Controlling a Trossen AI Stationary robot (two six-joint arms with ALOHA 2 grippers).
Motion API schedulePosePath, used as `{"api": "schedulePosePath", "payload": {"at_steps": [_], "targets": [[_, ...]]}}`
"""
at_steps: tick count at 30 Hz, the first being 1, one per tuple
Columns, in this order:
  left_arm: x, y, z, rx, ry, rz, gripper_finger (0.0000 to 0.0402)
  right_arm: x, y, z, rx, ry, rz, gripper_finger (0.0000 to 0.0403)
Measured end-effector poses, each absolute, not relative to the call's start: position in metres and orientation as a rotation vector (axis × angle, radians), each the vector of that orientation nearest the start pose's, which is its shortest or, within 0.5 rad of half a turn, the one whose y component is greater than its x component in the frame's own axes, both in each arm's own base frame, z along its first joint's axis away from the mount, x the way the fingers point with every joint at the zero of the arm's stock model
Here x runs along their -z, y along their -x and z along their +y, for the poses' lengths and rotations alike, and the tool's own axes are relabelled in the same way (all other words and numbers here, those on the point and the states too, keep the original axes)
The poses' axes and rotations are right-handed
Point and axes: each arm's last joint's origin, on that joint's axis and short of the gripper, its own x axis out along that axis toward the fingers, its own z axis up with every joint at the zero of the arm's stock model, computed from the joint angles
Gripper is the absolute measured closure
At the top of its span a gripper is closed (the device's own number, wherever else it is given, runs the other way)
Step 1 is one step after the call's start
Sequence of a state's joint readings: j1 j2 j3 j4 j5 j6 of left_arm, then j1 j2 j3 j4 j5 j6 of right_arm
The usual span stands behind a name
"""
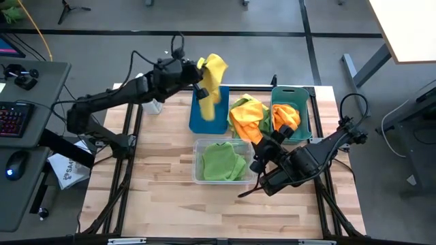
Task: Sort microfiber towel by color & place in baskets
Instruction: Put the bottom yellow towel into the blue bin
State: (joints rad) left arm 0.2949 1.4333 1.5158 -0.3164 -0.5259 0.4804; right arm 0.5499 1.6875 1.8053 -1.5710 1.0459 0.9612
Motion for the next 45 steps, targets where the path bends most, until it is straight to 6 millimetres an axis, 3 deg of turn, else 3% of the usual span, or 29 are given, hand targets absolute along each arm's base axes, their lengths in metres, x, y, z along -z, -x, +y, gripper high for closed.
{"api": "schedulePosePath", "payload": {"at_steps": [9,14,17,21,29,36,40,45], "targets": [[-0.419,-0.3,0.104,-0.499,-0.371,0.336,0.0401,-0.373,-0.266,0.133,0.807,0.202,0.655,0.0171],[-0.392,-0.307,0.103,-0.423,-0.308,0.331,0.0401,-0.373,-0.266,0.134,0.799,0.184,0.669,0.0171],[-0.362,-0.309,0.106,-0.449,-0.269,0.37,0.0401,-0.373,-0.266,0.134,0.795,0.179,0.678,0.0171],[-0.329,-0.295,0.109,-0.588,-0.253,0.46,0.0401,-0.372,-0.265,0.135,0.787,0.155,0.686,0.0171],[-0.331,-0.247,0.106,-0.779,-0.233,0.37,0.0401,-0.372,-0.258,0.149,0.752,0.153,0.658,0.0171],[-0.32,-0.24,0.115,-0.832,-0.24,0.347,0.0401,-0.374,-0.255,0.152,0.756,0.183,0.613,0.0171],[-0.305,-0.246,0.123,-0.751,-0.296,0.249,0.0401,-0.375,-0.257,0.15,0.78,0.202,0.578,0.0171],[-0.28,-0.25,0.138,-0.475,-0.277,0.098,0.0401,-0.376,-0.261,0.143,0.831,0.206,0.526,0.0171]]}}
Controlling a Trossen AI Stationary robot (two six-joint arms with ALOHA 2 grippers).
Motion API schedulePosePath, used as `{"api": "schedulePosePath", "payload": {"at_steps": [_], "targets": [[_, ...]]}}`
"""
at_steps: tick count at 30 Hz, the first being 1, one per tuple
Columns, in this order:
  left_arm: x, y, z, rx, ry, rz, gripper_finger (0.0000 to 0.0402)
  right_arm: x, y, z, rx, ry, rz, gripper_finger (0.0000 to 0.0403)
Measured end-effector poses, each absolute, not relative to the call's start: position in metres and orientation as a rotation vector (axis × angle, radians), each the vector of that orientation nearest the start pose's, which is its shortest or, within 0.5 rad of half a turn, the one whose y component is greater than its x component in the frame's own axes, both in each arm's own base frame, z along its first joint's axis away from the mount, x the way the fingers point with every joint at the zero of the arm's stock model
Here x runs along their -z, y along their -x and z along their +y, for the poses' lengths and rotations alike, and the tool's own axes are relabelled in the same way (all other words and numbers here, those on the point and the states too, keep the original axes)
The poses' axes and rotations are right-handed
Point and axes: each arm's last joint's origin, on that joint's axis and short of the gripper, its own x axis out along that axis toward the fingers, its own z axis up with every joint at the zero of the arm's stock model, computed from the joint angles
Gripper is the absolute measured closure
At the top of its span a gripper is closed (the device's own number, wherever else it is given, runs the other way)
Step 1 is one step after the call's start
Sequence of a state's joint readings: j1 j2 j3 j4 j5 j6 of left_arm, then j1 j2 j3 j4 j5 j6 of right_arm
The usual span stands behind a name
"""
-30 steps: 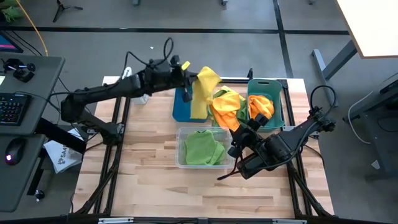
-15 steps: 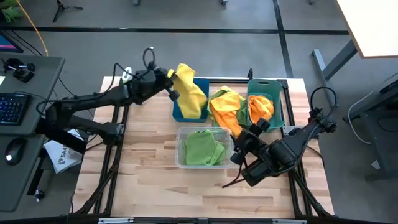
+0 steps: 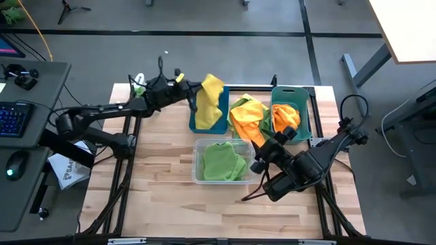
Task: Sort microfiber towel by color & place in baskets
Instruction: Put the bottom yellow towel into the blue bin
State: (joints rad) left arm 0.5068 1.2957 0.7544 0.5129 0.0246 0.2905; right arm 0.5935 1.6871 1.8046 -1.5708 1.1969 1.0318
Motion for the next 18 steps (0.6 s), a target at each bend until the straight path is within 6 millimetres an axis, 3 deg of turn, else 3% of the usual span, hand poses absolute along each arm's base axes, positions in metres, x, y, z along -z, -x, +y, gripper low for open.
{"api": "schedulePosePath", "payload": {"at_steps": [4,9,14,18], "targets": [[-0.242,-0.25,0.141,-0.385,-0.203,0.194,0.0401,-0.376,-0.263,0.138,0.854,0.196,0.524,0.0171],[-0.204,-0.237,0.132,-0.435,-0.086,0.241,0.0401,-0.371,-0.266,0.134,0.864,0.221,0.545,0.0171],[-0.183,-0.226,0.124,-0.459,0.03,0.247,0.0401,-0.361,-0.268,0.131,0.881,0.25,0.569,0.0171],[-0.18,-0.227,0.12,-0.399,0.041,0.261,0.0397,-0.353,-0.271,0.127,0.904,0.229,0.566,0.0171]]}}
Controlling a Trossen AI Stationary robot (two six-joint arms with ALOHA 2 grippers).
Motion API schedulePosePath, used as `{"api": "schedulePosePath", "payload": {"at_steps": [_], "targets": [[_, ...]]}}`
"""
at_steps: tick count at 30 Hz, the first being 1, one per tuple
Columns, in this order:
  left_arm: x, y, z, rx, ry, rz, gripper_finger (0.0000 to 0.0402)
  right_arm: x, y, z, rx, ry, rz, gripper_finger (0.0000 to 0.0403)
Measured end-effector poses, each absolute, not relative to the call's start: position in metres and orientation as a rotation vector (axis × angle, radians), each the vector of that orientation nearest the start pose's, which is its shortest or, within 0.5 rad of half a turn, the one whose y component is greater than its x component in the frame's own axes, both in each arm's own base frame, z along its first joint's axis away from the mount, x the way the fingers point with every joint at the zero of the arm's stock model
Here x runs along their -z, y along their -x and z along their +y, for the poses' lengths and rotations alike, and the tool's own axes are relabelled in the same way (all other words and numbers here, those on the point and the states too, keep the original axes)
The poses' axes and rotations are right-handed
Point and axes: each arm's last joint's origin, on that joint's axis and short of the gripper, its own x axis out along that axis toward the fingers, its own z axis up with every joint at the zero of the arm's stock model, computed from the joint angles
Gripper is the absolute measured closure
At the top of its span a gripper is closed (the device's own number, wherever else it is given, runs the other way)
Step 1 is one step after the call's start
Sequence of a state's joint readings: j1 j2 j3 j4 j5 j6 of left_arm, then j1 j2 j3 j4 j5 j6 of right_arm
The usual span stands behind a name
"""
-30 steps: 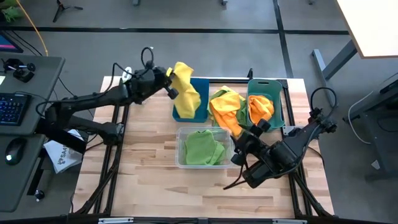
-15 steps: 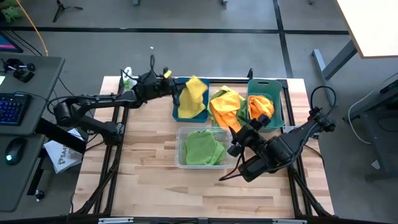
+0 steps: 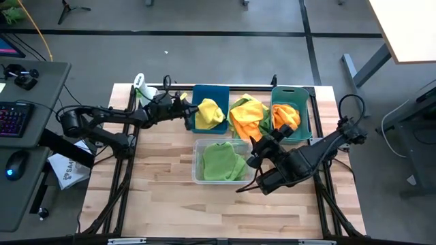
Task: Sort microfiber towel by color & place in baskets
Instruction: Put the bottom yellow towel into the blue bin
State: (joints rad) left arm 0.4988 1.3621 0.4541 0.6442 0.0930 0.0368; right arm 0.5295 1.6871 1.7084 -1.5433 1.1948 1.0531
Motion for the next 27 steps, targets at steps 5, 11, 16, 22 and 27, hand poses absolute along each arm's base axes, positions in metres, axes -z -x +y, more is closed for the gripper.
{"api": "schedulePosePath", "payload": {"at_steps": [5,11,16,22,27], "targets": [[-0.186,-0.235,0.115,-0.371,-0.024,0.303,0.0354,-0.349,-0.274,0.123,0.904,0.167,0.611,0.0171],[-0.193,-0.249,0.105,-0.353,-0.064,0.488,0.0252,-0.348,-0.277,0.118,0.916,0.116,0.637,0.0171],[-0.218,-0.26,0.098,-0.406,-0.142,0.725,0.019,-0.346,-0.28,0.108,0.922,0.064,0.709,0.0171],[-0.268,-0.262,0.093,-0.413,-0.098,0.902,0.017,-0.345,-0.286,0.092,0.93,0.063,0.798,0.0171],[-0.304,-0.264,0.097,-0.45,-0.023,0.856,0.017,-0.345,-0.292,0.071,0.964,0.088,0.847,0.0171]]}}
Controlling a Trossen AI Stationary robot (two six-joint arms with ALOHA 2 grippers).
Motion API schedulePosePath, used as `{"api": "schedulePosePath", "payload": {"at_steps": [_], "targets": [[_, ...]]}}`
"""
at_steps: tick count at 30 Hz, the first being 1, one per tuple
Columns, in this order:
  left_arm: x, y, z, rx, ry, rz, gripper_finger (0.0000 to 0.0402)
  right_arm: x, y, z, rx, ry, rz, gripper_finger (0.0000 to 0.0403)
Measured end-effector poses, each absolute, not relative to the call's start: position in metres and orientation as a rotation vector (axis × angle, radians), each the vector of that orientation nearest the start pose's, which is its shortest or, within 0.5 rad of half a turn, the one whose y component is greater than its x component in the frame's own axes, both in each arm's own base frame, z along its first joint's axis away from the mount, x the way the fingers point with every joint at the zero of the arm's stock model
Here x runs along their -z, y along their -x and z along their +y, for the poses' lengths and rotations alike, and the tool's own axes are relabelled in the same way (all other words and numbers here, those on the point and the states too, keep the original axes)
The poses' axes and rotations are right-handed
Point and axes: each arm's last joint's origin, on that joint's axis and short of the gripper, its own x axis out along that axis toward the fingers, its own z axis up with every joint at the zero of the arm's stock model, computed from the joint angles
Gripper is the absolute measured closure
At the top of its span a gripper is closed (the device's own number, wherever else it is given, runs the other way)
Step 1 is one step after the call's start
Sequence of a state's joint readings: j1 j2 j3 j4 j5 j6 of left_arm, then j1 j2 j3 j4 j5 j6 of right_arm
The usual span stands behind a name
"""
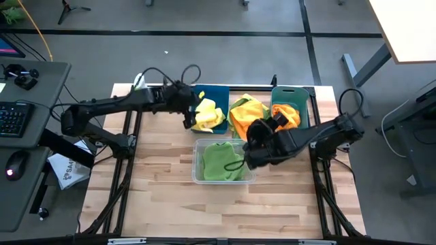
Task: Sort microfiber towel by color & place in baskets
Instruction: Put the bottom yellow towel into the blue bin
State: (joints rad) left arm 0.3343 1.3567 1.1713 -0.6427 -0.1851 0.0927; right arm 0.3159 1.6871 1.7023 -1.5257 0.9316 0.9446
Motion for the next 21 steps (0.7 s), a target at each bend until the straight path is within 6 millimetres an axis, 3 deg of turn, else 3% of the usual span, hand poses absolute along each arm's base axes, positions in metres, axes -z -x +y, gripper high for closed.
{"api": "schedulePosePath", "payload": {"at_steps": [4,7,11,17,21], "targets": [[-0.329,-0.264,0.097,-0.406,0.043,0.754,0.017,-0.344,-0.297,0.047,1.009,0.102,0.895,0.0171],[-0.331,-0.261,0.092,-0.327,0.065,0.737,0.017,-0.343,-0.299,0.03,1.027,0.073,0.951,0.0171],[-0.307,-0.247,0.087,-0.303,0.11,0.868,0.017,-0.343,-0.3,0.017,1.036,0.069,0.992,0.0171],[-0.246,-0.23,0.082,-0.268,0.06,1.066,0.017,-0.343,-0.301,0.015,1.03,0.078,0.996,0.0171],[-0.235,-0.233,0.082,-0.245,-0.039,1.034,0.0173,-0.343,-0.302,0.016,1.027,0.076,0.985,0.0171]]}}
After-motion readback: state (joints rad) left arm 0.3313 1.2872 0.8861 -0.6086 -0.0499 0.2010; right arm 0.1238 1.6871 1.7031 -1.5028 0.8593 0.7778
